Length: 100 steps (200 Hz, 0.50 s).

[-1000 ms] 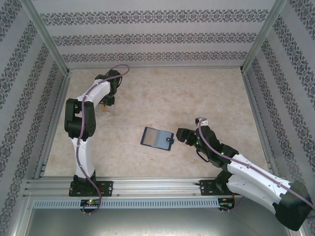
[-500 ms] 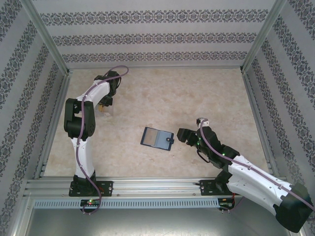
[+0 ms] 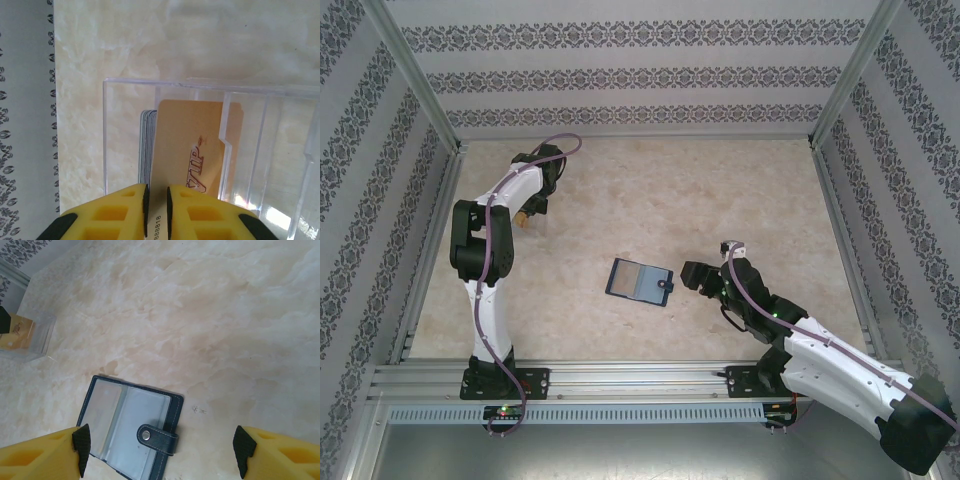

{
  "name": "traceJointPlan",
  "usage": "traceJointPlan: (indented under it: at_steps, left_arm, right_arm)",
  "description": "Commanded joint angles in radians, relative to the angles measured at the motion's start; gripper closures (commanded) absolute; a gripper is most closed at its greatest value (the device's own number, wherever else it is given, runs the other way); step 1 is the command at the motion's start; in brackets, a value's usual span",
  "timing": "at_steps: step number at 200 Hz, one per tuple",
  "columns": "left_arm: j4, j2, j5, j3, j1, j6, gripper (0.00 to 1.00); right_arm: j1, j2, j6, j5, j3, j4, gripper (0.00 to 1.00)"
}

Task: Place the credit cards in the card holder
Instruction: Pick up the credit card from the storage box.

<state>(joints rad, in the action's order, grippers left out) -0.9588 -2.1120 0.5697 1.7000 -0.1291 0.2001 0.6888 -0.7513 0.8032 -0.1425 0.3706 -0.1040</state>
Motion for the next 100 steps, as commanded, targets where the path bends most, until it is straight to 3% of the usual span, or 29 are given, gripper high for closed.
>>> traceJointPlan:
  at_steps: [1,61,100]
  left_arm:
    - [-0.045,0.033,0.020,0.018,0.009,-0.013,0.82]
    - [-0.095,0.048,-0.054,0.066,0.013,-0.009,0.83]
    - [-0.134,0.063,-0.150,0.101,0.023,-0.008,0.98]
  right_arm:
    - [-0.010,0.017,0.013,0.001,-0.012,-0.006,0.22]
    - [-0.012,0.025,0.021,0.004,-0.016,-0.010,0.22]
    - [-0.013,0.030,0.024,0.004,-0.019,-0.013,0.22]
